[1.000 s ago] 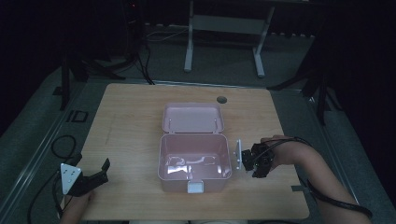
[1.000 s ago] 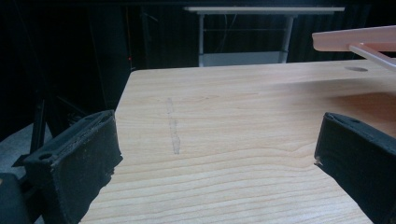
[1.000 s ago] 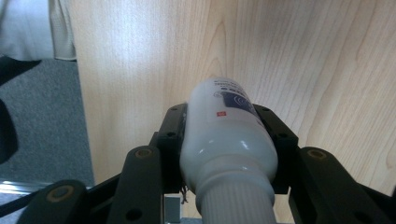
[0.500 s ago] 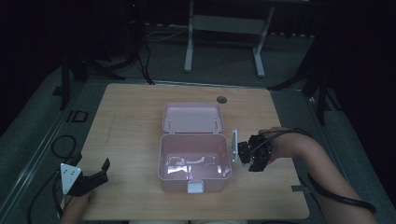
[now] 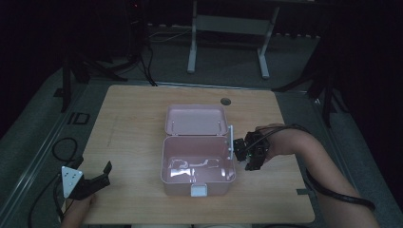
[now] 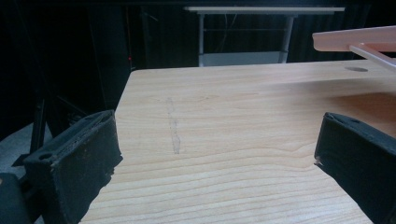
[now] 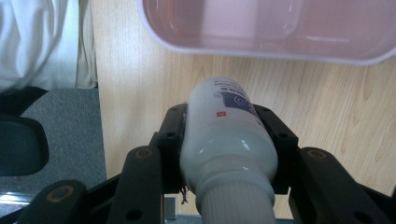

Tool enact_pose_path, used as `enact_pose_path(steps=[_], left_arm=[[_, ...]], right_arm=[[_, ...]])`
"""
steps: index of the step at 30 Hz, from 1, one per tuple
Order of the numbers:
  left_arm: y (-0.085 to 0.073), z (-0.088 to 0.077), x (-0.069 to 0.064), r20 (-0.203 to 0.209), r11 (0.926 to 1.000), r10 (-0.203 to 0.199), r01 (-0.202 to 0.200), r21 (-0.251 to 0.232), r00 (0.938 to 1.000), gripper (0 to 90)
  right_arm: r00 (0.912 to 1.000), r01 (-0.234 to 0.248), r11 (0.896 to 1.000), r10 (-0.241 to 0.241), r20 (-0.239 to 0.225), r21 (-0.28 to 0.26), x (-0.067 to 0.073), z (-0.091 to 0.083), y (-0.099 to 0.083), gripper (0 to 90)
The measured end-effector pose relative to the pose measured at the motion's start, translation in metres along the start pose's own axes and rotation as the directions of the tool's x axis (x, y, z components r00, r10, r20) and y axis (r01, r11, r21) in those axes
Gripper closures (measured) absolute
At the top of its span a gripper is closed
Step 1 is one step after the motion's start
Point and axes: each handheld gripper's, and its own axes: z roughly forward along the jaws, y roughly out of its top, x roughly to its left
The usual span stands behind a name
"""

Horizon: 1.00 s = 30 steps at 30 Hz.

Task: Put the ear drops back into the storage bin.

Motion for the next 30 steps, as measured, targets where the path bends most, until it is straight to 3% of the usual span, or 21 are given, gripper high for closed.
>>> enact_pose_path(steps=[18, 30], left_arm=[[0.000, 0.000, 0.000, 0.003, 1.0000, -0.003, 0.003, -0.001, 1.0000, 0.4], [0.000, 0.000, 0.001, 0.004, 1.0000, -0.003, 0.003, -0.001, 1.0000, 0.4]], right_arm=[[0.9990, 0.044, 0.999, -0.044, -0.001, 0.000, -0.010, -0.003, 0.045, 59.6], [0.9993, 0.037, 0.999, -0.037, -0.001, 0.009, -0.019, 0.015, 0.060, 59.5]])
